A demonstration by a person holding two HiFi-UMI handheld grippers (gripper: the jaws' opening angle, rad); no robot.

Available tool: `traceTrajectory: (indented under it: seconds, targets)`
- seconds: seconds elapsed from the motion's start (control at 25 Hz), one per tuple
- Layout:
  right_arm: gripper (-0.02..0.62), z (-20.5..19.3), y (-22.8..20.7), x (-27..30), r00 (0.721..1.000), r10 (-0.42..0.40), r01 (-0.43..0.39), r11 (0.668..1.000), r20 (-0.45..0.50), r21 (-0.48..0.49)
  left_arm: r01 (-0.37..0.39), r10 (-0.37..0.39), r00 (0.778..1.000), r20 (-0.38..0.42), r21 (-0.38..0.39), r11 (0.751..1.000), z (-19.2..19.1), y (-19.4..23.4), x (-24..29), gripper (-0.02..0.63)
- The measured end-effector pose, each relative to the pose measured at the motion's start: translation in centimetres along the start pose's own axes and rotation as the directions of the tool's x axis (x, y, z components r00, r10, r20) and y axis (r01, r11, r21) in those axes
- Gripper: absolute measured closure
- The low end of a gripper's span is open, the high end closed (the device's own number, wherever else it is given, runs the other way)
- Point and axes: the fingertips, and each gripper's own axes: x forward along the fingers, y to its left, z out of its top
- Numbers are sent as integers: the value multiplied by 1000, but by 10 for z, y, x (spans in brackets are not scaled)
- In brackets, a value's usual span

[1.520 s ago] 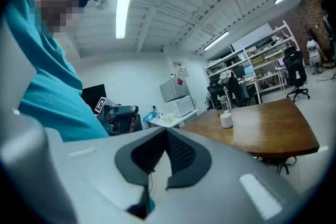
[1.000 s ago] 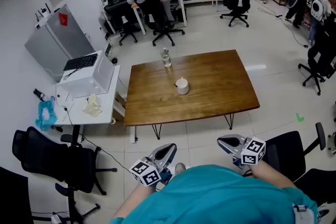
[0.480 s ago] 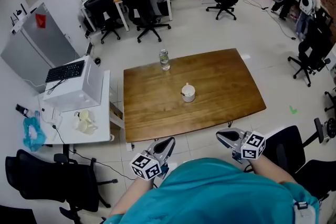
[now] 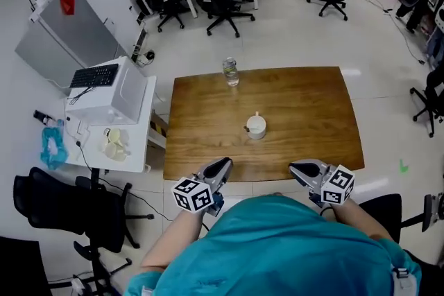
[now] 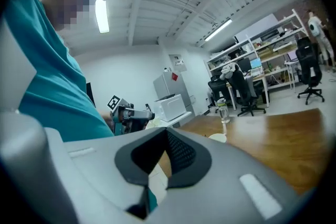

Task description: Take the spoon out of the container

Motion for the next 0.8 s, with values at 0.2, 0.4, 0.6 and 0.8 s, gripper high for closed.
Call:
traceTrajectory:
  seconds: [0.2, 0.4, 0.6, 0.8]
  targets:
    - [594, 16, -74, -21, 996, 91, -91, 996, -15, -17, -136, 119, 987, -104, -176, 975, -29, 40, 81, 520]
    - [594, 9, -107, -6, 995, 104, -104, 995, -1, 6, -195, 114, 968, -226, -378, 905, -61, 110, 127, 418]
    - [594, 9, -135, 12, 1000, 14, -13, 999, -15, 42, -221, 67, 946, -319, -479, 849, -79, 173, 173, 377]
    - [594, 11, -143, 31, 996, -89, 89, 993, -15, 74, -263, 21, 904, -427, -516, 815, -98, 217, 198, 362]
